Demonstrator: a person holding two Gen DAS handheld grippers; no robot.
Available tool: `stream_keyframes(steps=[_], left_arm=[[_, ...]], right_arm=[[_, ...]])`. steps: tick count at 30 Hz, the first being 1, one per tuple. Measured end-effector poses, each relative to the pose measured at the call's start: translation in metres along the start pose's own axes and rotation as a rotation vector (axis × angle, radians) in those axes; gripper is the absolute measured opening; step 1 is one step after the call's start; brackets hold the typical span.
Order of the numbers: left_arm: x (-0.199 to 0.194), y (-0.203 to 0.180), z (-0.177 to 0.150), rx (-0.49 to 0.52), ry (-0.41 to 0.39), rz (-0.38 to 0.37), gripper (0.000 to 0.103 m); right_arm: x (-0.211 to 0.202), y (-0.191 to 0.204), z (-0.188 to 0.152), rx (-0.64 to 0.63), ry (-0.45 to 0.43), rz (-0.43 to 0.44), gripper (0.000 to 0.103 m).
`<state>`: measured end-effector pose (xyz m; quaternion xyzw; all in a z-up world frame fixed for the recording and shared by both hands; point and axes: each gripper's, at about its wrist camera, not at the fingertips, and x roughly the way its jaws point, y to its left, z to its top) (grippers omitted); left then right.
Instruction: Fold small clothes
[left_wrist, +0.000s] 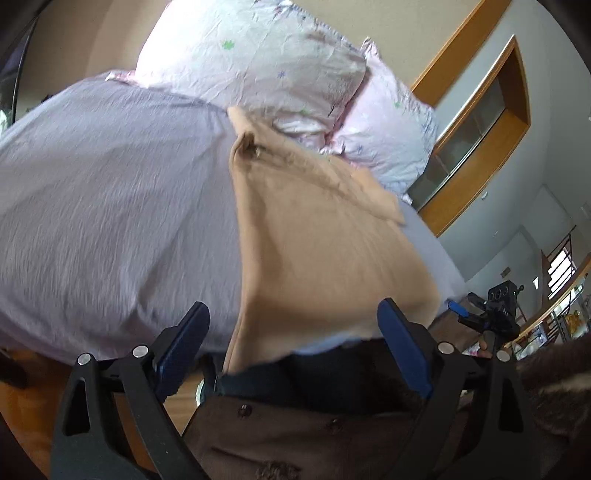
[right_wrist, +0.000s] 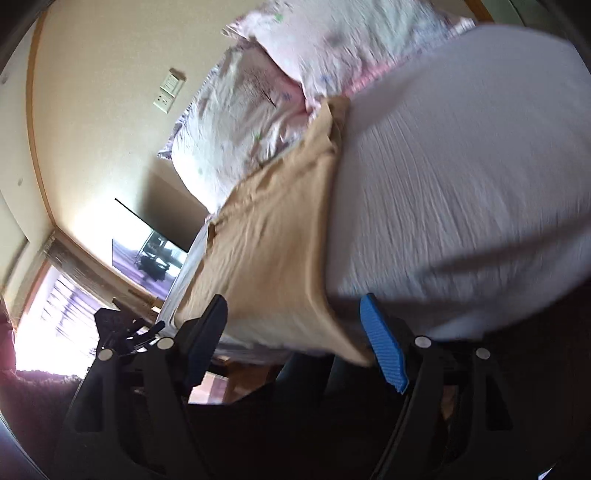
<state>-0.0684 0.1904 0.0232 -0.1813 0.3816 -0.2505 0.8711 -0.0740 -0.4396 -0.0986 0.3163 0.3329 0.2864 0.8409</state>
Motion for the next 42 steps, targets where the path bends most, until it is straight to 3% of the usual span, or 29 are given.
stream_keyframes(steps=[4, 8, 9, 10, 11, 12, 15, 16, 17, 18, 21, 24, 28, 30, 33, 36, 39, 42], left_arm=[[0.032, 0.009, -0.017, -0.018, 0.076, 0.044, 0.093], [0.051, 0.017, -0.017, -0.047, 0.077, 0.037, 0.093], [0.053, 0.018, -0.015, -0.058, 0.069, 0.034, 0.093], [0.055, 0.021, -0.013, -0.076, 0.055, 0.016, 0.091], [0.056, 0.025, -0.011, -0.102, 0.047, -0.015, 0.084], [0.058, 0.029, -0.011, -0.133, 0.050, -0.059, 0.069], [0.064, 0.041, -0.015, -0.246, 0.080, -0.189, 0.038], [0.065, 0.042, -0.018, -0.259, 0.091, -0.201, 0.032], [0.065, 0.040, -0.018, -0.261, 0.114, -0.209, 0.015], [0.063, 0.039, -0.018, -0.274, 0.119, -0.238, 0.009], [0.051, 0.031, 0.001, -0.296, 0.085, -0.299, 0.008], [0.036, 0.017, 0.039, -0.244, 0.015, -0.311, 0.008], [0.047, 0.007, 0.121, -0.164, -0.084, -0.226, 0.007], [0.071, 0.005, 0.169, -0.102, -0.140, -0.101, 0.005], [0.123, 0.021, 0.217, -0.121, -0.138, -0.029, 0.004], [0.172, 0.048, 0.250, -0.230, -0.087, -0.009, 0.004], [0.198, 0.062, 0.267, -0.285, -0.068, 0.008, 0.004], [0.214, 0.073, 0.275, -0.303, -0.052, 0.041, 0.004]], right_arm=[[0.036, -0.012, -0.013, 0.019, 0.098, 0.007, 0.074], [0.062, -0.016, -0.020, 0.031, 0.147, 0.084, 0.072], [0.067, -0.015, -0.020, 0.035, 0.152, 0.111, 0.066], [0.070, -0.014, -0.021, 0.034, 0.155, 0.137, 0.050], [0.072, -0.012, -0.024, 0.028, 0.164, 0.172, 0.025], [0.073, -0.009, -0.026, 0.016, 0.176, 0.199, 0.007], [0.062, 0.004, -0.030, -0.024, 0.173, 0.267, 0.006], [0.055, 0.009, -0.028, -0.035, 0.157, 0.288, 0.006], [0.051, 0.014, -0.024, -0.043, 0.141, 0.302, 0.005], [0.045, 0.019, -0.018, -0.054, 0.119, 0.321, 0.005], [0.028, 0.045, 0.010, -0.111, 0.036, 0.380, 0.005], [0.031, 0.072, 0.053, -0.163, -0.045, 0.397, 0.005], [0.067, 0.091, 0.131, -0.149, -0.155, 0.314, 0.005], [0.099, 0.089, 0.168, -0.099, -0.197, 0.246, 0.005], [0.154, 0.065, 0.217, 0.026, -0.201, 0.140, 0.005], [0.212, 0.030, 0.252, 0.138, -0.167, 0.035, 0.005], [0.250, 0.004, 0.270, 0.237, -0.127, -0.016, 0.005], [0.278, -0.003, 0.288, 0.228, -0.116, -0.072, 0.006]])
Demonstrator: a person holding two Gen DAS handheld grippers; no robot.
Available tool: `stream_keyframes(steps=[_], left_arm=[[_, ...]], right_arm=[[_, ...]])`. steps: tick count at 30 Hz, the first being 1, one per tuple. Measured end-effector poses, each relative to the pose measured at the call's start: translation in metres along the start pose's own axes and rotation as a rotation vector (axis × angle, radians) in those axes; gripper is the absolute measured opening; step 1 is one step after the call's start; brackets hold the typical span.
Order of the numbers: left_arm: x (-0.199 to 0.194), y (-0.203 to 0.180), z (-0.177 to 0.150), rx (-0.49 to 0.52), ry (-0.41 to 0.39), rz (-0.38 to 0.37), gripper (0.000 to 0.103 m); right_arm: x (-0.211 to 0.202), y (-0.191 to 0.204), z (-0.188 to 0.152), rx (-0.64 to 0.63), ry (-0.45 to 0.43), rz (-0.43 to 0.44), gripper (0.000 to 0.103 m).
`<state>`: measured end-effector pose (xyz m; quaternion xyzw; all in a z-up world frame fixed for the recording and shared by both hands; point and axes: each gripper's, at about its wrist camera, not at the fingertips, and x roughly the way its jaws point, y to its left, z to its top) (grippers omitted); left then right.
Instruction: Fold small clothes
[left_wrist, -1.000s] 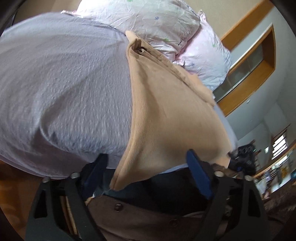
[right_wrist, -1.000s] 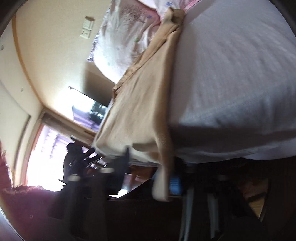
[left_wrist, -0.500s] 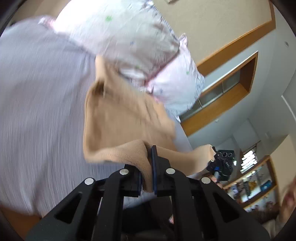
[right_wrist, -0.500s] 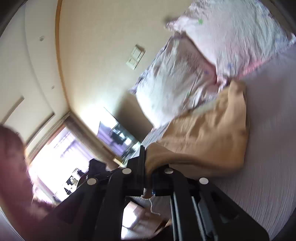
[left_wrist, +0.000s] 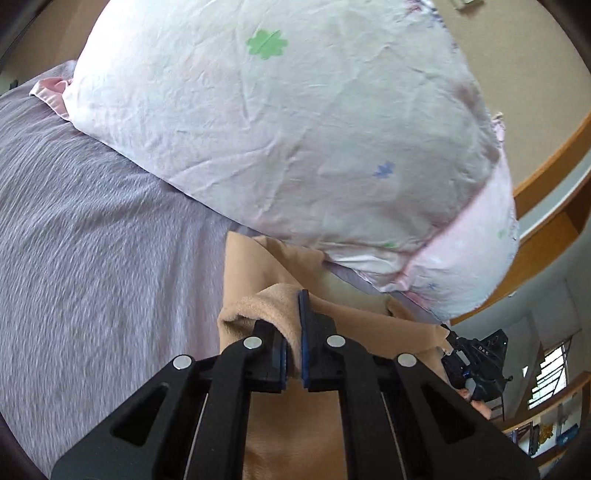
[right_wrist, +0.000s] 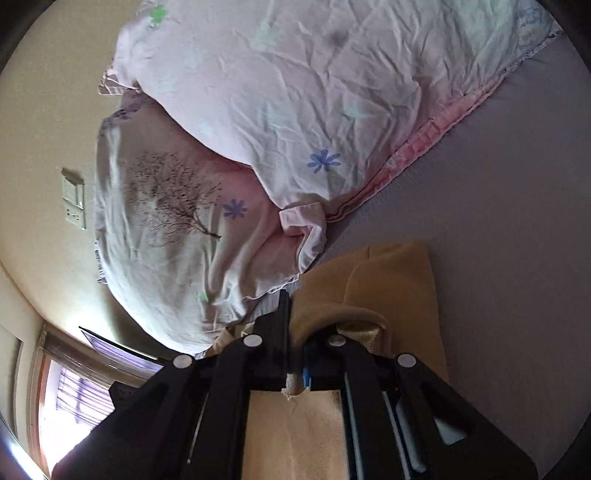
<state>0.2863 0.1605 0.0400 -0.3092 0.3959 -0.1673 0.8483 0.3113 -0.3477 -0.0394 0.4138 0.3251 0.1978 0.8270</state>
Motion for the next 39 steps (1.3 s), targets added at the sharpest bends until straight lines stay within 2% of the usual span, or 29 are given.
stream_keyframes(steps=[2, 4, 5, 7, 8, 9, 10, 11, 12, 13, 16, 18, 21, 25, 26, 28, 29, 30, 31, 33, 35, 39], left_arm=[[0.009, 0.008, 0.006, -0.054, 0.019, -0.001, 0.004], [0.017, 0.019, 0.009, -0.132, 0.053, -0.019, 0.005], [0.020, 0.025, 0.011, -0.169, 0.071, -0.027, 0.005], [0.015, 0.033, 0.013, -0.208, 0.060, -0.036, 0.007], [0.010, 0.036, 0.015, -0.220, 0.043, -0.050, 0.014], [0.001, 0.039, 0.018, -0.235, 0.015, -0.057, 0.032], [-0.009, 0.040, 0.020, -0.241, -0.019, -0.052, 0.046], [-0.017, 0.041, 0.023, -0.238, -0.049, -0.036, 0.069], [-0.030, 0.038, 0.022, -0.216, -0.080, -0.011, 0.073], [-0.037, 0.033, 0.019, -0.183, -0.069, -0.010, 0.073], [-0.047, 0.020, 0.000, -0.095, 0.007, -0.014, 0.073], [-0.048, 0.015, -0.019, -0.054, 0.070, -0.028, 0.073], [-0.034, 0.013, -0.037, -0.048, 0.143, -0.041, 0.073], [-0.013, 0.019, -0.048, -0.074, 0.201, -0.037, 0.073], [-0.006, 0.020, -0.050, -0.087, 0.213, -0.044, 0.068], [-0.002, 0.022, -0.050, -0.117, 0.200, -0.034, 0.049], [0.002, 0.028, -0.050, -0.172, 0.211, -0.040, 0.028], [0.007, 0.035, -0.051, -0.236, 0.225, -0.064, 0.022], [0.008, 0.042, -0.051, -0.304, 0.226, -0.088, 0.021], [0.006, 0.037, -0.047, -0.320, 0.218, -0.092, 0.018], [-0.004, 0.013, -0.042, -0.259, 0.185, -0.092, 0.018], [-0.007, -0.067, -0.029, -0.147, 0.167, -0.176, 0.018]], right_arm=[[0.014, 0.000, 0.007, 0.004, 0.010, -0.032, 0.007], [0.032, -0.002, 0.014, 0.032, 0.038, -0.098, 0.016], [0.036, -0.004, 0.015, 0.039, 0.043, -0.127, 0.026], [0.038, -0.006, 0.019, 0.045, 0.008, -0.157, 0.040], [0.037, -0.005, 0.022, 0.044, -0.015, -0.157, 0.046], [0.033, -0.005, 0.026, 0.043, -0.043, -0.157, 0.056], [0.028, -0.003, 0.029, 0.041, -0.068, -0.159, 0.060], [0.020, -0.001, 0.031, 0.035, -0.089, -0.153, 0.060], [0.009, 0.004, 0.031, 0.016, -0.104, -0.125, 0.060], [-0.001, 0.009, 0.029, -0.006, -0.110, -0.106, 0.061], [-0.037, 0.026, 0.012, -0.114, -0.118, -0.053, 0.072], [-0.060, 0.033, -0.005, -0.177, -0.106, -0.026, 0.073], [-0.081, 0.039, -0.026, -0.226, -0.099, -0.008, 0.074], [-0.103, 0.049, -0.052, -0.271, -0.096, 0.008, 0.075], [-0.103, 0.054, -0.057, -0.282, -0.097, 0.010, 0.077], [-0.112, 0.058, -0.066, -0.314, -0.098, 0.013, 0.079], [-0.116, 0.058, -0.070, -0.329, -0.099, 0.009, 0.080], [-0.118, 0.058, -0.074, -0.346, -0.099, 0.000, 0.080], [-0.121, 0.058, -0.076, -0.352, -0.099, -0.007, 0.080], [-0.130, 0.055, -0.081, -0.354, -0.105, -0.012, 0.080], [-0.143, 0.051, -0.083, -0.352, -0.128, -0.008, 0.080], [-0.167, 0.037, -0.085, -0.336, -0.197, -0.027, 0.080]])
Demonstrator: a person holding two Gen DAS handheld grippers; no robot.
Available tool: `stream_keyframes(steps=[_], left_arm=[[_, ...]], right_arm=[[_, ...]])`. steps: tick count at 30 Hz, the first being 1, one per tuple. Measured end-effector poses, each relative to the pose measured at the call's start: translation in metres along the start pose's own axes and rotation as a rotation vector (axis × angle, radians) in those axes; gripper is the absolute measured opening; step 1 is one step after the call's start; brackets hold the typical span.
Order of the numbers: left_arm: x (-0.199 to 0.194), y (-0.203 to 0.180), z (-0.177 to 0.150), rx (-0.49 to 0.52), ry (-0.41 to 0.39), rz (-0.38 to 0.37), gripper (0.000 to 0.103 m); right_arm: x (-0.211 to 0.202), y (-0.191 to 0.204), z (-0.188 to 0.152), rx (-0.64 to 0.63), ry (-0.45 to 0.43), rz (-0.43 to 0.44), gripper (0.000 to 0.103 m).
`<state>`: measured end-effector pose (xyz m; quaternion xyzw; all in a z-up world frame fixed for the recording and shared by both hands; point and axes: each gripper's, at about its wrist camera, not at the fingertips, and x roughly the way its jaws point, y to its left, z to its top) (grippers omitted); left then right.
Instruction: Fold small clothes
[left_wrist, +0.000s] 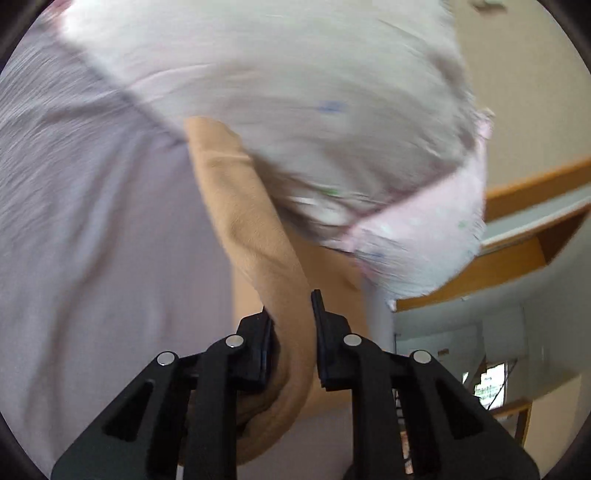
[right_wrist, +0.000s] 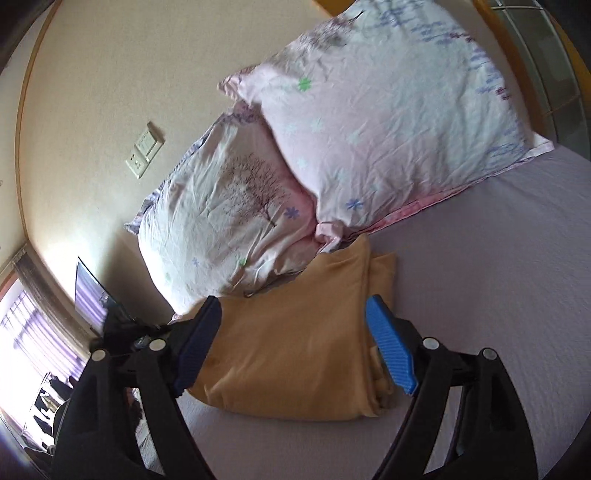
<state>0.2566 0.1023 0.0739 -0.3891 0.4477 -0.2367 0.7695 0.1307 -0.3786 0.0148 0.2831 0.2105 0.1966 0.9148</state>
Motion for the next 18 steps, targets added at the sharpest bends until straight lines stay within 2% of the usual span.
stream_keyframes(steps=[3, 5, 9, 10, 12, 13, 14, 15, 16, 17, 18], left_arm=[[0.045, -0.069, -0.015, 0.099, 0.050, -0.082, 0.018], [0.095, -0.108, -0.037, 0.145, 0.121, -0.120, 0.018], [0.191, -0.143, -0.081, 0.152, 0.310, -0.162, 0.020], [0.206, -0.146, -0.089, 0.127, 0.384, -0.219, 0.020], [0.208, -0.149, -0.093, 0.094, 0.466, -0.358, 0.020], [0.196, -0.150, -0.090, 0.124, 0.434, -0.373, 0.021], [0.176, -0.151, -0.083, 0.182, 0.365, -0.358, 0.034], [0.157, -0.148, -0.076, 0.216, 0.301, -0.335, 0.060], [0.136, -0.142, -0.069, 0.235, 0.224, -0.302, 0.070], [0.116, -0.132, -0.061, 0.249, 0.154, -0.249, 0.075], [0.105, -0.124, -0.055, 0.263, 0.114, -0.180, 0.075]], right_arm=[[-0.003, -0.010, -0.007, 0.030, 0.002, -0.015, 0.080], [-0.005, -0.015, -0.011, 0.047, -0.008, -0.029, 0.080], [-0.009, -0.026, -0.015, 0.081, -0.026, -0.065, 0.079], [-0.010, -0.028, -0.015, 0.083, -0.020, -0.074, 0.079], [-0.014, -0.030, -0.015, 0.079, -0.002, -0.093, 0.079], [-0.017, -0.031, -0.014, 0.072, 0.003, -0.093, 0.079], [-0.020, -0.033, -0.012, 0.070, 0.007, -0.096, 0.079], [-0.021, -0.035, -0.011, 0.080, 0.017, -0.093, 0.079], [-0.020, -0.038, -0.009, 0.096, 0.034, -0.078, 0.079], [-0.015, -0.042, -0.008, 0.121, 0.066, -0.056, 0.079], [-0.011, -0.045, -0.007, 0.138, 0.092, -0.043, 0.079]])
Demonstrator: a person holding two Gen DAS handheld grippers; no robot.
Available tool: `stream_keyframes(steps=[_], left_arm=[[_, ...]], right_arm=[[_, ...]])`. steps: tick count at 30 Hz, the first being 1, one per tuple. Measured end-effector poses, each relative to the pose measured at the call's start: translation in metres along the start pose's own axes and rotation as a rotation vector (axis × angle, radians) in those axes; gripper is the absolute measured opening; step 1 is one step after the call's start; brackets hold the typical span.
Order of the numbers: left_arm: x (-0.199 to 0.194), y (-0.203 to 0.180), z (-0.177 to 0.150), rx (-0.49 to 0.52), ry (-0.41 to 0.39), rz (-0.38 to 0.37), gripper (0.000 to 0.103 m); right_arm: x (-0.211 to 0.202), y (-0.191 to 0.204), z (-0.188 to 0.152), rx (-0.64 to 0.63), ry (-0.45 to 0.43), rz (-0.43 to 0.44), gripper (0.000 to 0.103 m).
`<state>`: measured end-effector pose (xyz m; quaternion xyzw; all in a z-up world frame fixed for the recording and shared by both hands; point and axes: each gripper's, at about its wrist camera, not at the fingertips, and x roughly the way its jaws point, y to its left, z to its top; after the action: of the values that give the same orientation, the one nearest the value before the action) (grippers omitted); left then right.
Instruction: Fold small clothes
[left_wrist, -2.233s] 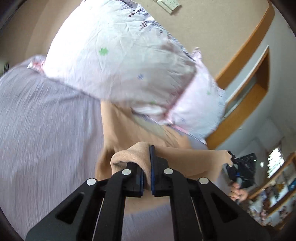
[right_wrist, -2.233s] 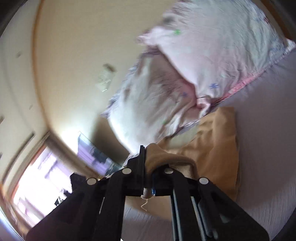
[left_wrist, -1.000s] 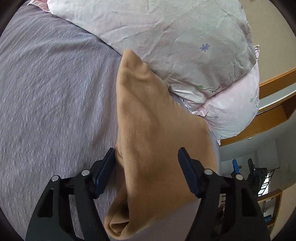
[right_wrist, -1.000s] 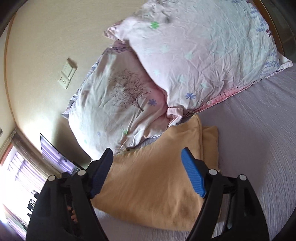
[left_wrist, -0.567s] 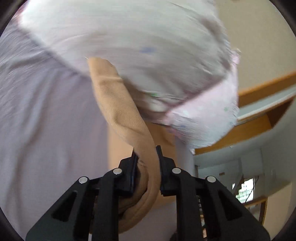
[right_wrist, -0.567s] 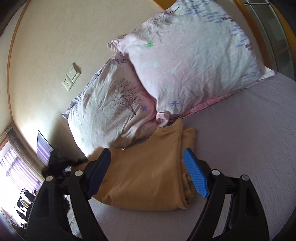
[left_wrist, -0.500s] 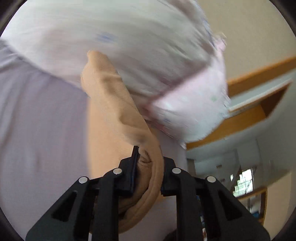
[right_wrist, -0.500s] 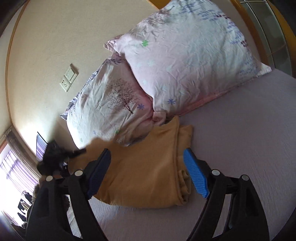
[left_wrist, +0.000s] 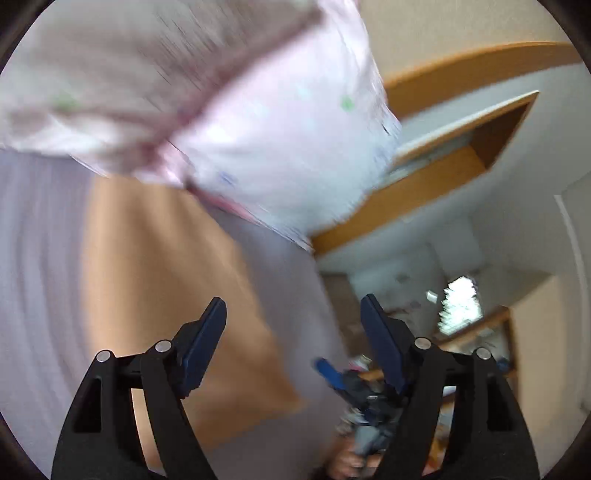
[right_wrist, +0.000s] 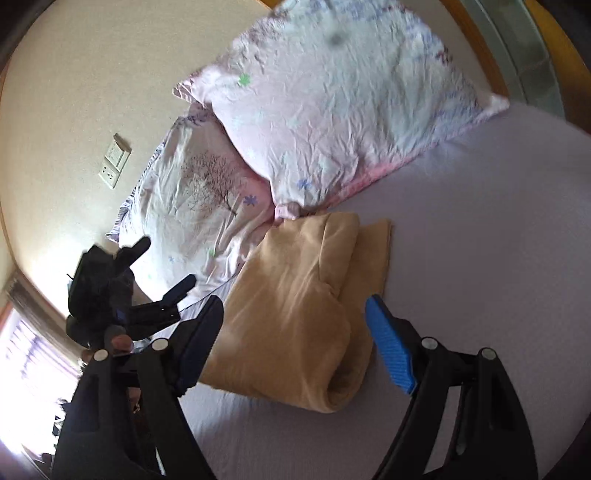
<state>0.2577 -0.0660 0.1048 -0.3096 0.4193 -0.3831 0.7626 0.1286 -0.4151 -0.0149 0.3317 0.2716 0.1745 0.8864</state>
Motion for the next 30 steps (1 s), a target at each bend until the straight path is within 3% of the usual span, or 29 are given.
stream_keyframes(steps=[2, 4, 9, 13, 16, 17, 18, 20, 22, 26, 28, 30], left_arm=[[-0.018, 0.021, 0.003, -0.001, -0.010, 0.123, 0.075], [-0.021, 0.046, -0.001, -0.049, 0.034, 0.190, 0.075], [0.021, 0.076, -0.009, -0.129, 0.168, 0.179, 0.075], [0.055, 0.073, -0.009, -0.116, 0.234, 0.163, 0.075], [0.066, 0.073, -0.009, -0.143, 0.213, 0.151, 0.075], [0.067, 0.073, -0.012, -0.150, 0.201, 0.148, 0.069], [0.062, 0.079, -0.016, -0.145, 0.199, 0.154, 0.049], [0.056, 0.081, -0.016, -0.137, 0.188, 0.132, 0.034], [0.039, 0.083, -0.016, -0.131, 0.156, 0.107, 0.032], [-0.031, 0.081, -0.015, -0.059, 0.039, 0.105, 0.032], [-0.056, 0.086, -0.016, -0.029, 0.006, 0.170, 0.035], [-0.078, 0.096, -0.018, -0.001, 0.008, 0.295, 0.036]], right_arm=[[0.015, -0.006, 0.003, 0.032, 0.067, 0.011, 0.080], [0.036, -0.015, 0.007, 0.083, 0.149, -0.006, 0.080], [0.080, -0.033, 0.010, 0.163, 0.274, 0.007, 0.080], [0.093, -0.035, 0.013, 0.167, 0.297, 0.035, 0.078], [0.106, -0.037, 0.012, 0.162, 0.325, 0.049, 0.051], [0.109, -0.038, 0.011, 0.158, 0.330, 0.052, 0.044], [0.113, -0.036, 0.011, 0.156, 0.329, 0.079, 0.039], [0.114, -0.024, 0.014, 0.129, 0.316, 0.114, 0.037], [0.114, 0.002, 0.019, 0.062, 0.289, 0.153, 0.036], [0.122, 0.051, 0.014, -0.058, 0.283, 0.242, 0.036], [0.142, 0.064, 0.002, -0.099, 0.348, 0.224, 0.043], [0.162, 0.064, -0.008, -0.120, 0.473, 0.120, 0.045]])
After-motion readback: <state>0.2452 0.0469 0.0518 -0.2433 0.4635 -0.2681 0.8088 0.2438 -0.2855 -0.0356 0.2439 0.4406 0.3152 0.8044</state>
